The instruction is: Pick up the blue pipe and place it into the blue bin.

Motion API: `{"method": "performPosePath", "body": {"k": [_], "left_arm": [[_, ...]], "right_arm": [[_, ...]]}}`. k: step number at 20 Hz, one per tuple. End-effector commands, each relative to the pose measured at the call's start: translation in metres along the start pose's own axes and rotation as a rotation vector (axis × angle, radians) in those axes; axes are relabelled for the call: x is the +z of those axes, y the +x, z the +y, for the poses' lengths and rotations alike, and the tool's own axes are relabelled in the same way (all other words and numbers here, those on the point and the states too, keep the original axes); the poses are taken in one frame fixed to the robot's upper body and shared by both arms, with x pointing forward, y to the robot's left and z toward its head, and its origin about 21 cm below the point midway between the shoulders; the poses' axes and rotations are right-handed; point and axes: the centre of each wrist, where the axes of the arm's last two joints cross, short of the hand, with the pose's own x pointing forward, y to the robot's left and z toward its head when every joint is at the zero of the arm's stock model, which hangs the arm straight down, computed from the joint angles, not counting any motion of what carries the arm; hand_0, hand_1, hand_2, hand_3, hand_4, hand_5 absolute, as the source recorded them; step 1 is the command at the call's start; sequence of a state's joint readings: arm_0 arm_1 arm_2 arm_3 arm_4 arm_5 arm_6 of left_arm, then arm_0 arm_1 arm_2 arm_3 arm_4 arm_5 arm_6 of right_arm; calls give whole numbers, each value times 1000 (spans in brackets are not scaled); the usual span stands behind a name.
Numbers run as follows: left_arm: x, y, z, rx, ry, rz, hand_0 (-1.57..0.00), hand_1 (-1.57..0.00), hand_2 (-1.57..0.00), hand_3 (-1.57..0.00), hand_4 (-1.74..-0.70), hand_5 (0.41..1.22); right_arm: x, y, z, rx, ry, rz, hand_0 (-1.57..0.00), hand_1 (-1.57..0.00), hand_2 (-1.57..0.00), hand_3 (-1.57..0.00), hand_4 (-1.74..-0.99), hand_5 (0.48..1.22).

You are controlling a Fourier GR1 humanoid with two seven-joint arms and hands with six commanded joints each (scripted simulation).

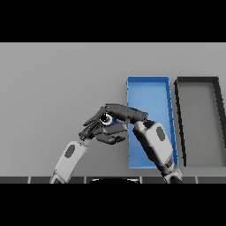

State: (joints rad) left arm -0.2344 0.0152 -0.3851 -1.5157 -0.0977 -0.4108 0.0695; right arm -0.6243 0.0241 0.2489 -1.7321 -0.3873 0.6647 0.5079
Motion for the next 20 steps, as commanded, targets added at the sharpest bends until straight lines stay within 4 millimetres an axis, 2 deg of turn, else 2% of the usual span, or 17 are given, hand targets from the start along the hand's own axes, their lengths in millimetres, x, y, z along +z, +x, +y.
{"method": "performPosePath", "body": {"k": [1,4,6,9,12,15,17,20], "left_arm": [[-1,2,-2,4,1,-4,-10,-9,-9,-7,-971,493],[1,-1,-1,-4,0,29,-5,-4,-4,-3,-965,479],[1,1,-7,-1,-9,23,-3,-2,-2,-2,-956,475],[7,1,-2,-20,-13,17,-1,-1,-1,0,-949,471],[12,4,-2,-18,-4,6,0,0,0,0,-948,466],[15,3,1,-14,11,22,1,1,1,1,-950,472],[13,2,1,-15,7,25,1,1,1,1,-950,474],[14,3,3,-22,19,18,1,1,1,1,-944,467]], "right_arm": [[1,8,-7,-31,-13,2,-1571,-1571,-1571,-1571,-1494,1221],[-3,38,-26,-83,-46,-70,-1571,-1571,-1571,-1571,-1495,1221],[-7,61,-39,-104,-52,-130,-1571,-1571,-1571,-1571,-1496,1221],[-5,90,-67,-98,-181,-209,-1571,-1571,-1571,-1571,-1497,1221],[4,94,-95,-40,-303,-185,-1571,-1571,-1571,-1571,-1498,1221],[19,86,-117,-7,-442,-114,-1571,-1571,-1571,-1571,-1498,1221],[31,69,-132,-17,-522,-36,-1571,-1571,-1571,-1571,-1499,1221],[49,48,-140,-22,-596,78,-1571,-1571,-1571,-1571,-1499,1221]]}}
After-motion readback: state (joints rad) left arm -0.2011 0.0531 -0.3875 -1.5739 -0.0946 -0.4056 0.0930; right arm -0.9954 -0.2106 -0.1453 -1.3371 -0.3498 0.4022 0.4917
